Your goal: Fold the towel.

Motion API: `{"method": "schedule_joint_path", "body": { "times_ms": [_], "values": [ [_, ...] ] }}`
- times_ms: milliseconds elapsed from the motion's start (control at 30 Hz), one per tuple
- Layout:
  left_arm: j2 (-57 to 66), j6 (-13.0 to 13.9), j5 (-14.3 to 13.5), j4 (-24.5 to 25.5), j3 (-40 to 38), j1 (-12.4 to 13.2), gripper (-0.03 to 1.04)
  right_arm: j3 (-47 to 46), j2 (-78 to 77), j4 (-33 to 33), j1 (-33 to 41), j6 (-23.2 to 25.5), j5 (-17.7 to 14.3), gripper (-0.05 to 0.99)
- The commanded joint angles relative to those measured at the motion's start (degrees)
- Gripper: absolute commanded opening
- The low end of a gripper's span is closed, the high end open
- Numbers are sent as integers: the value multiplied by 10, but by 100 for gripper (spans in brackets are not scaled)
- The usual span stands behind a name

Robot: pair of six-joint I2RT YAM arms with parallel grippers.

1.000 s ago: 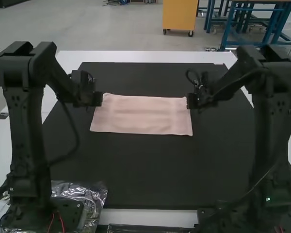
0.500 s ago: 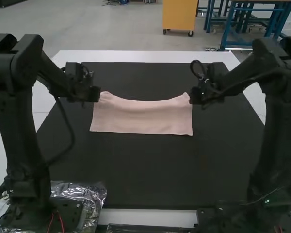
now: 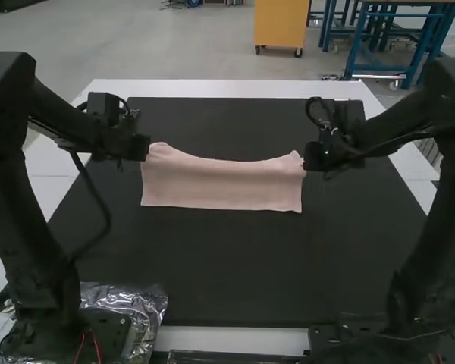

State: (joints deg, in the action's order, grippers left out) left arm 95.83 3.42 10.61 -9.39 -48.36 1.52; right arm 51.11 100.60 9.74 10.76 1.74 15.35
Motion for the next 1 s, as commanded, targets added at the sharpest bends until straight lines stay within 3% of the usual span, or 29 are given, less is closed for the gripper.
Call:
{"method": "schedule_joint_path", "body": {
  "times_ms": [0, 533, 633, 667, 733, 800, 833, 967],
  "values": [
    [-35, 17, -1, 8, 20, 15, 2, -18, -37, -3, -9, 13, 14, -2],
    [-149, 26, -5, 17, 160, 25, 2, -138, -83, -23, -2, 32, 44, -2],
    [-150, 44, -21, 4, 193, 23, 7, -162, -80, -9, -1, 32, 53, -2],
    [-149, 49, -23, 2, 201, 23, 21, -167, -79, -2, -1, 32, 53, 5],
    [-151, 56, -23, -5, 217, 24, 54, -168, -80, -2, -5, 32, 53, 40],
    [-153, 54, -23, -14, 223, 25, 86, -167, -82, -2, -7, 30, 52, 68],
    [-155, 52, -23, -16, 223, 25, 98, -166, -85, -3, -7, 32, 52, 73],
    [-173, 44, -23, -25, 216, 27, 98, -149, -111, -8, -9, 38, 56, 90]
  ]
}}
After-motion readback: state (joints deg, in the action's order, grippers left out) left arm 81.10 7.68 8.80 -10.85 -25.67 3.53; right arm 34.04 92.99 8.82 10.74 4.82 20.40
